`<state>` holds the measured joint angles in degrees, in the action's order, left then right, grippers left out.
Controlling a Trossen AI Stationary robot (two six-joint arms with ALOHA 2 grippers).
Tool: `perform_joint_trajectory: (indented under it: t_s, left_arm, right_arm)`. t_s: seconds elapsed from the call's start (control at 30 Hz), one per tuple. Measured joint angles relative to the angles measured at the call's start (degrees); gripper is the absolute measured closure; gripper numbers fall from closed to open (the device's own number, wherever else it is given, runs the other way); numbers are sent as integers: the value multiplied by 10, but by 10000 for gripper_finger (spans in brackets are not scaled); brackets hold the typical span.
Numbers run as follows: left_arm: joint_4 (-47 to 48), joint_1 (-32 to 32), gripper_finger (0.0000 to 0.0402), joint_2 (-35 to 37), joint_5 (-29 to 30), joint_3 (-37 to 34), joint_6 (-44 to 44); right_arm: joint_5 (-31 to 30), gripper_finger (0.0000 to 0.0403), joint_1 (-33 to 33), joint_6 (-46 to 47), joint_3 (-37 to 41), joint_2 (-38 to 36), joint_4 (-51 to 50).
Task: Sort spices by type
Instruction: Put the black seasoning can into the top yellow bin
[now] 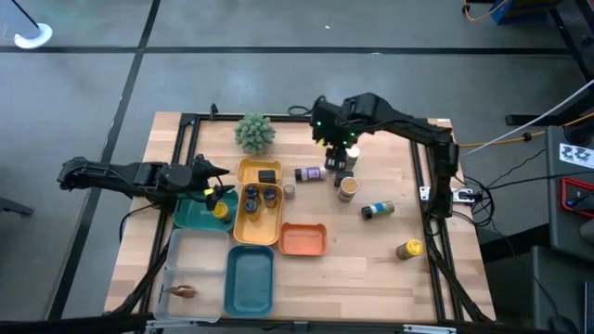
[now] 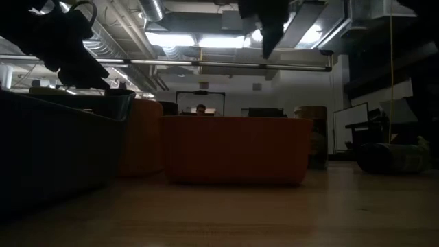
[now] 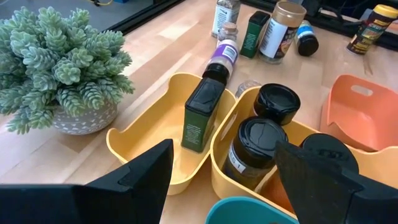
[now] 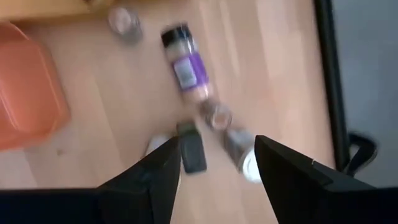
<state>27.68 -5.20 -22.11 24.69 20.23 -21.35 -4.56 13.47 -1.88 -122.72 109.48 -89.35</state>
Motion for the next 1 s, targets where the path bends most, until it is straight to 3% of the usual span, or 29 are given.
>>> perform_joint_trajectory:
  t_s: [0.13, 0.37, 0.83, 1.0]
  left_arm:
    - [2, 0, 139, 0, 0, 0, 3]
    - [2, 0, 139, 0, 0, 0, 3]
    - [2, 0, 139, 0, 0, 0, 1]
    - [2, 0, 139, 0, 0, 0, 1]
  right_arm:
    - [-5, 198, 0, 3, 117, -25, 33]
    - [-5, 198, 1, 2, 303, -82, 228]
    - [1, 198, 1, 63, 397, -90, 295]
    - [31, 198, 0, 66, 411, -89, 294]
